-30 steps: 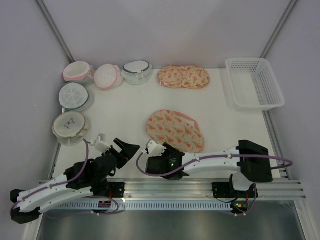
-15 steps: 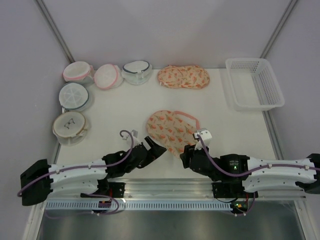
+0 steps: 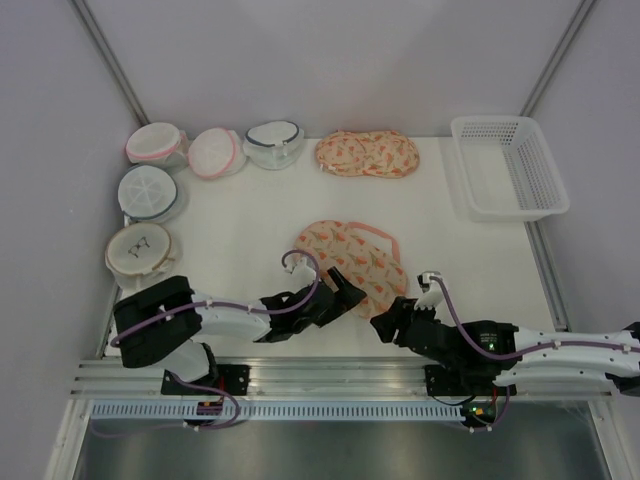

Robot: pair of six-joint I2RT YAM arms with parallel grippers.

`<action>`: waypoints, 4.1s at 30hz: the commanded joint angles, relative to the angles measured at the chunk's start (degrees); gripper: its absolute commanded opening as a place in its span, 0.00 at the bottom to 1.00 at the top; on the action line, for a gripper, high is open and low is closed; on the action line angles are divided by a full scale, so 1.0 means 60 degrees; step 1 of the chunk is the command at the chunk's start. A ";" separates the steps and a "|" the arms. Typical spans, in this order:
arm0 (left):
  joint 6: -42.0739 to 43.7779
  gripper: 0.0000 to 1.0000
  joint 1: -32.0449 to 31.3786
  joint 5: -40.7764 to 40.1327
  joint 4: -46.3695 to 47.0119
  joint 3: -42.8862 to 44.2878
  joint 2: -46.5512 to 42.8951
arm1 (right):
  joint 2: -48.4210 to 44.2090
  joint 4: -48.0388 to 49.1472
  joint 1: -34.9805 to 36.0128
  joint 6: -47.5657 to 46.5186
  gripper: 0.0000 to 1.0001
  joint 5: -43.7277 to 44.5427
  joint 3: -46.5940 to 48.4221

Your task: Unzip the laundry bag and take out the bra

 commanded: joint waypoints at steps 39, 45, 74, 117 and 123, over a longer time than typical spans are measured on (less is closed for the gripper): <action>-0.1722 0.02 0.0383 0.0522 -0.1061 0.0200 -0.1340 | 0.4896 0.0467 0.0229 -0.1681 0.57 0.0659 0.1893; -0.2176 0.02 0.0383 0.0814 -0.0594 -0.0239 -0.1604 | 0.5437 0.0393 0.0229 -0.1286 0.55 0.1216 0.2039; -0.1286 0.02 0.0675 0.0959 -0.0446 -0.1396 -0.3578 | 0.4839 -0.1436 0.0229 0.0501 0.00 0.1817 0.1630; 0.0593 1.00 0.1658 0.3275 -0.4225 -0.2817 -0.8796 | 0.5741 0.4154 0.0229 -0.3159 0.00 -0.3366 0.1292; -0.0345 1.00 0.1496 0.2764 -0.5454 -0.2876 -0.9454 | 0.7252 0.5900 -0.0033 -0.3117 0.00 -0.3296 0.1863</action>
